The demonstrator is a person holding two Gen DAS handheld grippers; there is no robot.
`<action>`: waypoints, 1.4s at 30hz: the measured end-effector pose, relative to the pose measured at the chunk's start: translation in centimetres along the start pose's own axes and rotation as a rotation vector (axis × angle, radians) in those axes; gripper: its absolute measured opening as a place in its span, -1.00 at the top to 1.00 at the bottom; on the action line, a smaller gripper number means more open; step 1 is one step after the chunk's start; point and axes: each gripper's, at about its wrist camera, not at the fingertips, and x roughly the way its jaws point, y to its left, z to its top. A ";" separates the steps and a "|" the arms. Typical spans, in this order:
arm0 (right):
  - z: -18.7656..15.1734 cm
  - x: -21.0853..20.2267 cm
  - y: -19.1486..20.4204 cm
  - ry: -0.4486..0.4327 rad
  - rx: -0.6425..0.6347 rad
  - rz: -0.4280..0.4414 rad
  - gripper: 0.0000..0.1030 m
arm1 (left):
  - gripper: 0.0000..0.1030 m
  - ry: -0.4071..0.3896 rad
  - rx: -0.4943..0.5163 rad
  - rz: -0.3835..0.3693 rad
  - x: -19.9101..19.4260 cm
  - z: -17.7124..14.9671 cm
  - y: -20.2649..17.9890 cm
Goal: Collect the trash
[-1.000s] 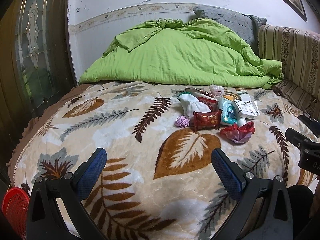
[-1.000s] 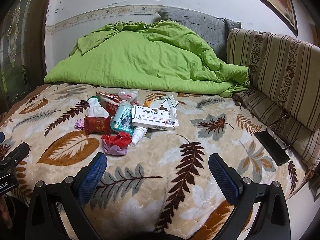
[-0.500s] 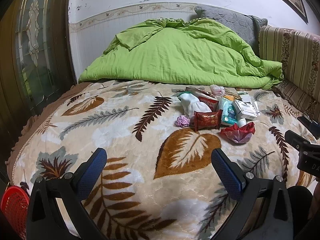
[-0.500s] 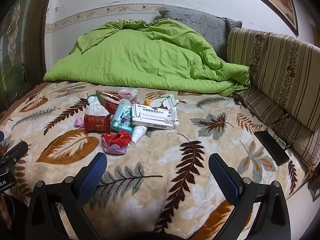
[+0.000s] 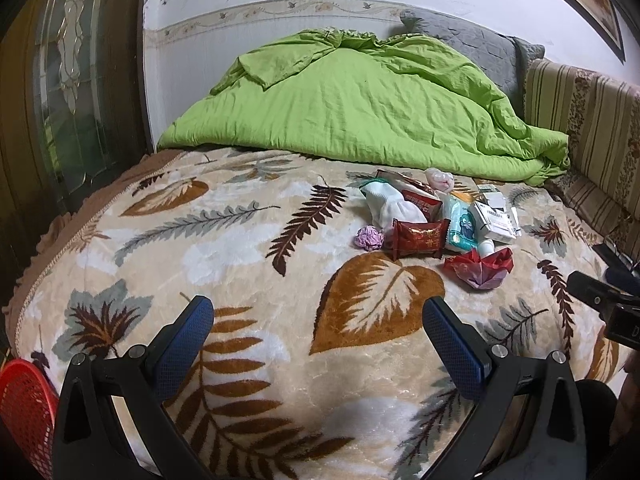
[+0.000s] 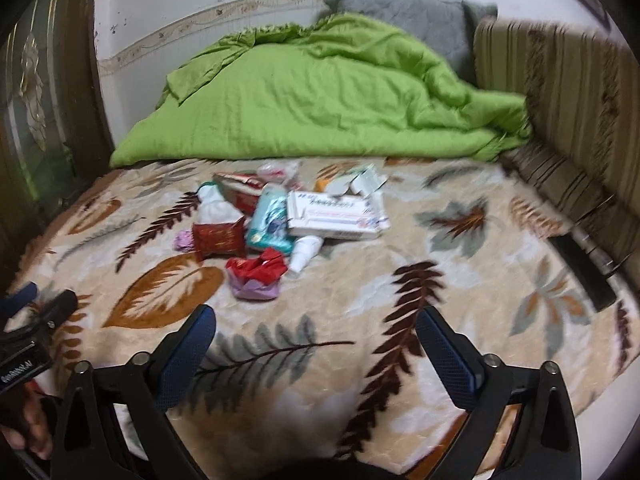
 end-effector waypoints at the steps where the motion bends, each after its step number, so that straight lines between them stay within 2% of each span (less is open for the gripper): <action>1: 0.1 0.4 -0.1 0.017 0.018 0.026 -0.89 | -1.00 0.005 -0.008 -0.003 0.1 0.0 0.1; 7: 1.2 3.6 0.9 0.089 0.068 0.126 -0.69 | -1.00 0.035 -0.043 -0.030 0.4 0.2 0.7; 12: 2.5 7.0 2.2 0.100 0.088 0.162 -0.40 | -0.97 0.045 -0.036 -0.058 0.7 0.5 0.6; 13: 2.5 7.9 2.6 0.100 0.085 0.163 -0.28 | -0.94 0.051 -0.031 -0.066 0.7 0.5 0.6; 14: 2.4 8.5 2.6 0.116 0.087 0.167 -0.05 | -0.86 0.063 -0.023 -0.077 0.9 0.6 0.3; 15: 2.4 9.2 2.7 0.136 0.095 0.181 0.07 | -0.76 0.076 -0.016 -0.089 1.2 0.7 0.3; 16: 2.3 9.6 2.9 0.152 0.090 0.191 0.27 | -0.69 0.085 -0.013 -0.101 1.5 0.9 0.1; 18: 2.2 9.8 3.1 0.155 0.073 0.201 0.48 | -0.33 0.120 -0.005 -0.136 2.5 1.4 -0.2; 19: 2.2 9.5 3.2 0.138 0.068 0.204 0.49 | -0.24 0.139 0.003 -0.144 3.2 1.7 -0.3; 21: 2.3 8.4 3.2 0.085 0.059 0.215 0.50 | 0.13 0.177 -0.003 -0.180 4.6 2.7 -0.5; 22: 2.3 8.0 3.2 0.065 0.057 0.216 0.50 | 0.17 0.188 0.003 -0.196 5.4 3.4 -0.7; 26: 2.3 7.4 2.7 0.040 0.078 0.232 0.50 | 0.22 0.220 0.074 -0.216 8.8 6.0 -1.9; 29: 2.5 7.6 2.4 0.045 0.092 0.246 0.50 | 0.25 0.282 0.059 -0.240 12.1 7.2 -2.1; 31: 2.5 7.6 2.6 0.045 0.087 0.246 0.50 | 0.35 0.329 0.040 -0.271 14.4 7.6 -2.1; 34: 2.3 7.5 2.5 0.043 0.084 0.257 0.50 | 0.39 0.358 0.035 -0.275 16.5 7.7 -2.3; 36: 2.4 7.6 2.5 0.045 0.088 0.262 0.50 | 0.45 0.361 0.044 -0.250 17.9 7.7 -2.7; 40: 2.3 7.8 2.5 0.051 0.091 0.266 0.50 | 0.46 0.384 0.033 -0.258 19.9 7.4 -3.1; 42: 2.4 7.9 2.6 0.053 0.088 0.266 0.50 | 0.46 0.366 0.035 -0.248 20.3 7.3 -3.2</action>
